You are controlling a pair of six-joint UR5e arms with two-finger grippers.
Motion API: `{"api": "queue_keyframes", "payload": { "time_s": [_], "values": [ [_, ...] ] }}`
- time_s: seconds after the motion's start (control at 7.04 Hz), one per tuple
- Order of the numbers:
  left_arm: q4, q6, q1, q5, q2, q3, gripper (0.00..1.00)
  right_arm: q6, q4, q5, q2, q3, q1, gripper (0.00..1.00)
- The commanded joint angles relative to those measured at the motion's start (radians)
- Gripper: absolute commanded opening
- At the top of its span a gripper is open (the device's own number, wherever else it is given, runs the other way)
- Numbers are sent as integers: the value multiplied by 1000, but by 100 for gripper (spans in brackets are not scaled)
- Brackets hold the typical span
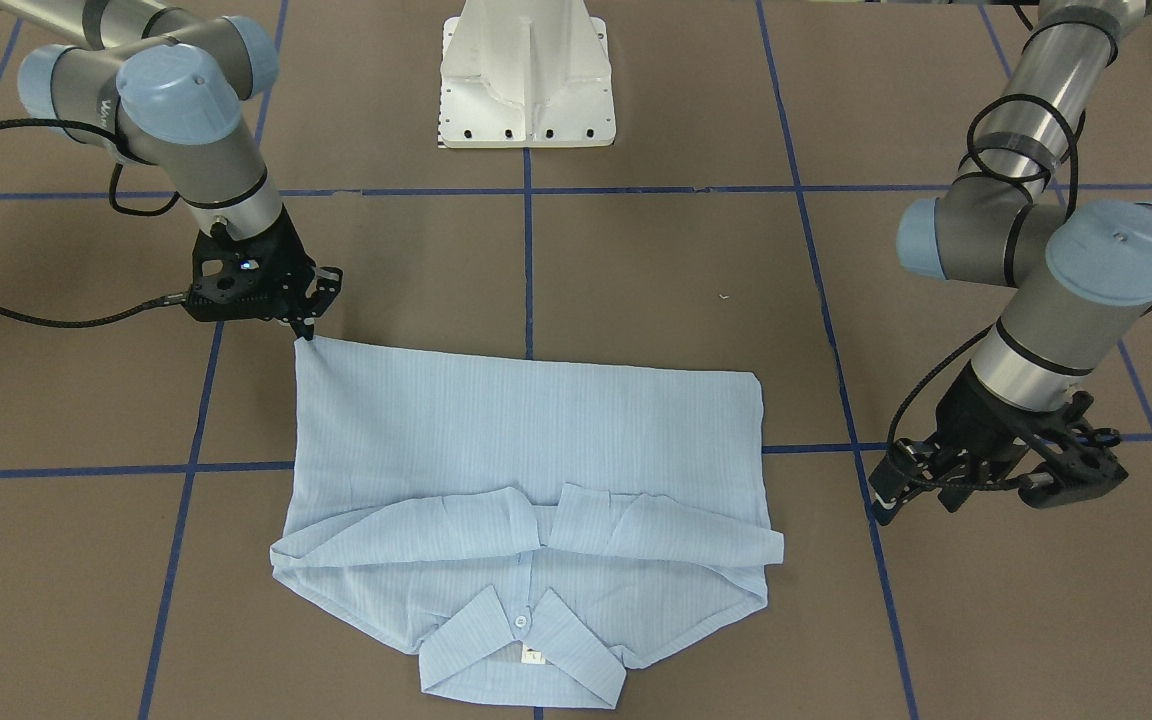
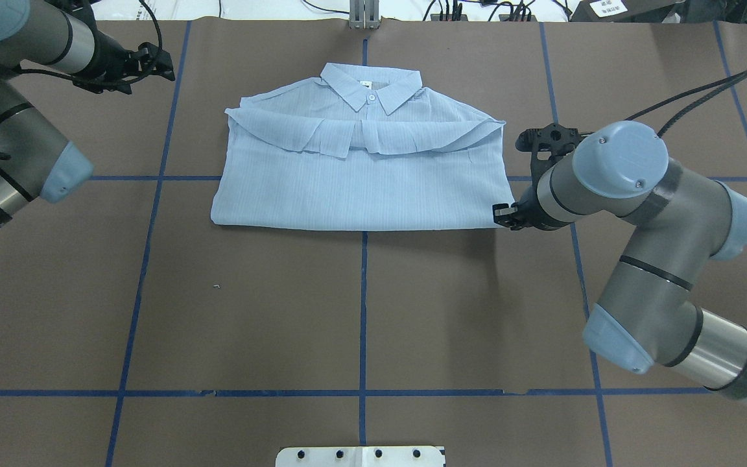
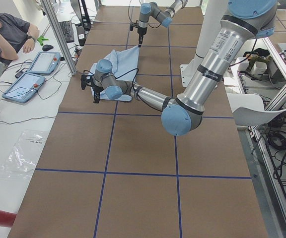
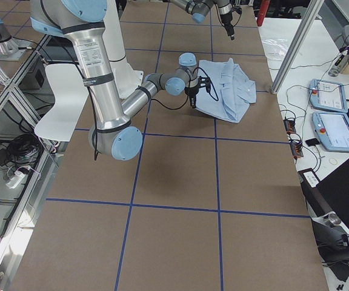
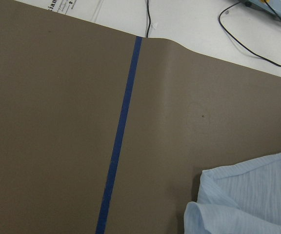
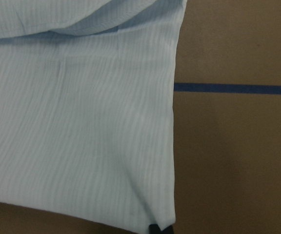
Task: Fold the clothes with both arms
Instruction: 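Drag the grasped shirt edge with the right gripper toward the robot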
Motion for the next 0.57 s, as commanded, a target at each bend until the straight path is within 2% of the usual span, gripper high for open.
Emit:
{"api": "queue_keyframes", "payload": {
  "time_s": [0.0,0.43],
  "values": [
    [0,-1,0,0,2,-4,91,1,1,-1,-146,142,-44,0],
    [0,-2,2,0,2,-18,93,10,1,-3,-278,266,-168,0]
  ]
}}
